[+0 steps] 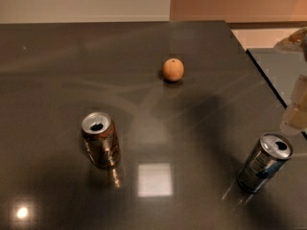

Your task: Move redbull can near orange

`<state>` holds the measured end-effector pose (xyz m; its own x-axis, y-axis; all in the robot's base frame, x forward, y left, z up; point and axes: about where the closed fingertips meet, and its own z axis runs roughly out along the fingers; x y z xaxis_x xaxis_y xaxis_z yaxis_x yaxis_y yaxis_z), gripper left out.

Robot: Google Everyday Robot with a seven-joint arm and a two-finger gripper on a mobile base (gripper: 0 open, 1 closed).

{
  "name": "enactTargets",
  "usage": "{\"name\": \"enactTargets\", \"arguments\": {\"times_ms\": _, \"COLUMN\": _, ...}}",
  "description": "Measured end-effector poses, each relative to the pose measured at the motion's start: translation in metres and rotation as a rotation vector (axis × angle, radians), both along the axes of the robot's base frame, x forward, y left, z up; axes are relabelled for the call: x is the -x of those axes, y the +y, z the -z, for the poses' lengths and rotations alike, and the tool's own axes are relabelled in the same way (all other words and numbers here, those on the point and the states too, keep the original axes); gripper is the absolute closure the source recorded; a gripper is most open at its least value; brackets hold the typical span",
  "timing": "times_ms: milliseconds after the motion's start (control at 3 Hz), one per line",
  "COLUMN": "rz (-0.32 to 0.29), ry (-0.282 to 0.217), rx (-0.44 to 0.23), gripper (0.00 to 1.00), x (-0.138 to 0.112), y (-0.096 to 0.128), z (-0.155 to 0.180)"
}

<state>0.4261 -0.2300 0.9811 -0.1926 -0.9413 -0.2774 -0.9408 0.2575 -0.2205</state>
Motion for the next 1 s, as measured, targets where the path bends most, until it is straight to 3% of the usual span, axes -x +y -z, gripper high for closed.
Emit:
{"name": "enactTargets", "arguments": {"times_ms": 333, "rz": -0.038, "ry": 0.025, "rx": -0.070, "gripper": 0.00, "x": 0.024, "y": -0.010, "z": 0.002}}
{"name": "enactTargets", "arguments": {"times_ms": 1000, "rz": -0.152, "ry": 0.042, "rx": -0.227, "gripper": 0.00, "x": 0.073, "y": 0.007, "z": 0.028}}
